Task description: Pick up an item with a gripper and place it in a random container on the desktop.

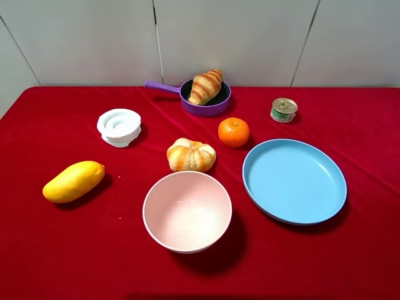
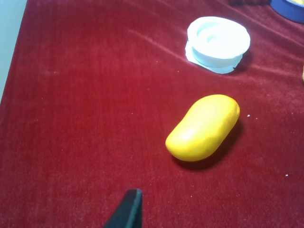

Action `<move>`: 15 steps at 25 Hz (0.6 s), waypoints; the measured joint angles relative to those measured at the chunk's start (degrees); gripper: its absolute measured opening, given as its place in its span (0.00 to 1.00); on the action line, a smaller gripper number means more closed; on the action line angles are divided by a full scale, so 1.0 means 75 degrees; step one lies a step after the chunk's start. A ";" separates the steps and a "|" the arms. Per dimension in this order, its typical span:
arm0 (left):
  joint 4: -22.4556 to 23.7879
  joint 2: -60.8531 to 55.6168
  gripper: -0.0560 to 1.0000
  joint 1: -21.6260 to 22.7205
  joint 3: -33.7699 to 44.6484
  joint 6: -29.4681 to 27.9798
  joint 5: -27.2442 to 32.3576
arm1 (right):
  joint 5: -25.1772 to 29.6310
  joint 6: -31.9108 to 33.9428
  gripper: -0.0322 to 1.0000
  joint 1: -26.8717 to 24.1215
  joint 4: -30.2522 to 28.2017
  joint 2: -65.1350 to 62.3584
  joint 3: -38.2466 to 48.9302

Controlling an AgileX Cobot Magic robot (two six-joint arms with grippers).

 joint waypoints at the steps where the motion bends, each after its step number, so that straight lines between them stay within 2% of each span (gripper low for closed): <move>1: 0.0000 0.0000 0.99 0.0000 0.0000 0.0000 0.0000 | 0.0000 0.0000 0.70 0.0000 0.0000 0.0000 0.0000; 15: 0.0000 0.0000 0.99 0.0000 0.0000 0.0003 0.0000 | -0.0002 0.0000 0.70 0.0000 0.0016 0.0000 0.0000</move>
